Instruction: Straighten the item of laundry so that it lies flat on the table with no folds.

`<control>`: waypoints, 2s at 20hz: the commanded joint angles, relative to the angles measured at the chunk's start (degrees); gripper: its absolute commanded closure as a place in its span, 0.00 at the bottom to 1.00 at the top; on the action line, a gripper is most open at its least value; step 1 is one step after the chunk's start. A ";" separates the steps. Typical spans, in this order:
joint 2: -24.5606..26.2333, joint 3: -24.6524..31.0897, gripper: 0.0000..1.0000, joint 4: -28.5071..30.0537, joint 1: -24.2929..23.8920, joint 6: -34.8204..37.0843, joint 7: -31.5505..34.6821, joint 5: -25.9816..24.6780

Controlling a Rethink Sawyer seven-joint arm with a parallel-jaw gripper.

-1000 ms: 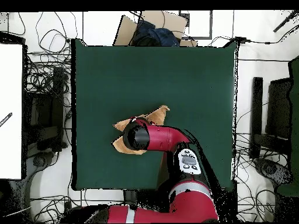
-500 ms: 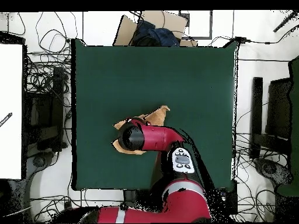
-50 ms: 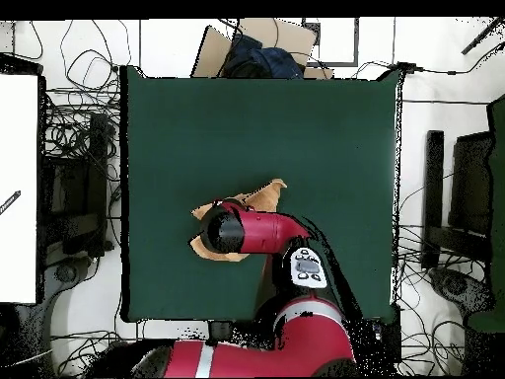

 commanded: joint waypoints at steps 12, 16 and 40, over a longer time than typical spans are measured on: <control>0.94 2.97 1.00 -2.11 0.50 -3.29 6.19 -1.20; 0.83 1.89 1.00 -2.26 1.38 -3.91 6.77 -1.16; -10.40 11.51 1.00 8.14 -4.80 5.00 6.21 4.94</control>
